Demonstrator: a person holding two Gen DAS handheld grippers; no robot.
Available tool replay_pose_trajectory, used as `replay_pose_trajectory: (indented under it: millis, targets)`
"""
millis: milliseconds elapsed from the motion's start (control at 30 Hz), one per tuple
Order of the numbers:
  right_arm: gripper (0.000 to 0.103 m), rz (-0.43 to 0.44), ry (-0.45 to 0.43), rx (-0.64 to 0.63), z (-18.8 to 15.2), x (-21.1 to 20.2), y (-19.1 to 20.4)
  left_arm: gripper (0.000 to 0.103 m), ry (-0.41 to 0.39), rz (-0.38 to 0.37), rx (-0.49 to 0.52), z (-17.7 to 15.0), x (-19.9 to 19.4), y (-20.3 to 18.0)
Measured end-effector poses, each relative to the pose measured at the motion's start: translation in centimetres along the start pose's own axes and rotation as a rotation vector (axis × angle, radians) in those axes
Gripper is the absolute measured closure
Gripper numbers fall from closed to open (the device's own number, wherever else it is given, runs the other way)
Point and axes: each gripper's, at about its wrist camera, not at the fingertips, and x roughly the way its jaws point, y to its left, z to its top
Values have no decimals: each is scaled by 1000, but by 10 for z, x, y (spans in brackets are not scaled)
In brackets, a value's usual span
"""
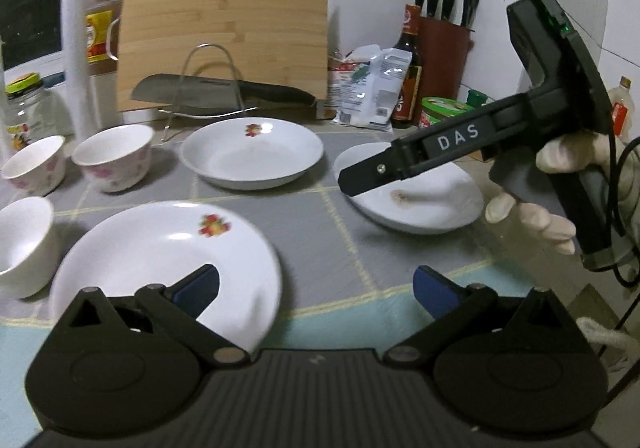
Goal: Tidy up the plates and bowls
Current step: 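Lower the stained plate onto the mat and open the right gripper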
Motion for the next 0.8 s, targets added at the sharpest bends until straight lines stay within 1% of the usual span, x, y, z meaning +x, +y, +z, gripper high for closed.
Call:
replay_pose_trajectory:
  millis: [200, 400, 567, 633, 667, 800]
  targets:
    - [0, -26, 13, 22, -5, 9, 43, 1, 4, 16, 2, -17, -27, 34]
    - [0, -55, 20, 44, -11, 20, 77, 1, 13, 32, 13, -34, -46, 68]
    - [0, -77, 9, 89, -15, 27, 97, 1, 49, 37, 29, -49, -52, 95]
    - [0, -80, 9, 100, -16, 29, 104, 1, 75, 33, 46, -57, -49, 105]
    - [0, -86, 9, 103, -17, 29, 108, 1, 55, -74, 98, -59, -48, 108]
    - [0, -119, 13, 110, -20, 30, 119, 1, 83, -111, 122, -66, -40, 117]
